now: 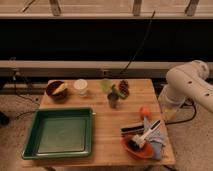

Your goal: Place grapes in paper cup

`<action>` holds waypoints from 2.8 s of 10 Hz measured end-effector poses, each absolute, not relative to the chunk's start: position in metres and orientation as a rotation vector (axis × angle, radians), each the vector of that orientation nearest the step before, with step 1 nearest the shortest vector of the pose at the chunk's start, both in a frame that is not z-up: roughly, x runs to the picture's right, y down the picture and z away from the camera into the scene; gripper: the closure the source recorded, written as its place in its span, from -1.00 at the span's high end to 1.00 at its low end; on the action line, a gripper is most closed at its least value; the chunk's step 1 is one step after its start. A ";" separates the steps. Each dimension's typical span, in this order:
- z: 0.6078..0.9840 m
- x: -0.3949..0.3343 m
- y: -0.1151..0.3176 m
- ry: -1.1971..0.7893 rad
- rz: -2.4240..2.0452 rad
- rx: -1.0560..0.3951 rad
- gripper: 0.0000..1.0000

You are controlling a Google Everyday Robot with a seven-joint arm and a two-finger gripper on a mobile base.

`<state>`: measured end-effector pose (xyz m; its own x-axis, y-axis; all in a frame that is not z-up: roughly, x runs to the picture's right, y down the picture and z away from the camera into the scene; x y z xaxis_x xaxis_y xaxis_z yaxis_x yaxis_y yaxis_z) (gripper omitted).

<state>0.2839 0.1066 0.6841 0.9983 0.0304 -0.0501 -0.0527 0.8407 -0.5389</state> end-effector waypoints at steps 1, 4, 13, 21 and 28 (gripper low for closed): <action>0.684 0.284 0.107 0.040 0.044 -0.571 0.30; 0.684 0.284 0.107 0.040 0.044 -0.571 0.30; 0.684 0.284 0.107 0.040 0.044 -0.571 0.30; 0.750 0.250 0.078 -0.019 0.107 -0.622 0.30; 0.896 0.172 0.035 -0.098 0.348 -0.602 0.30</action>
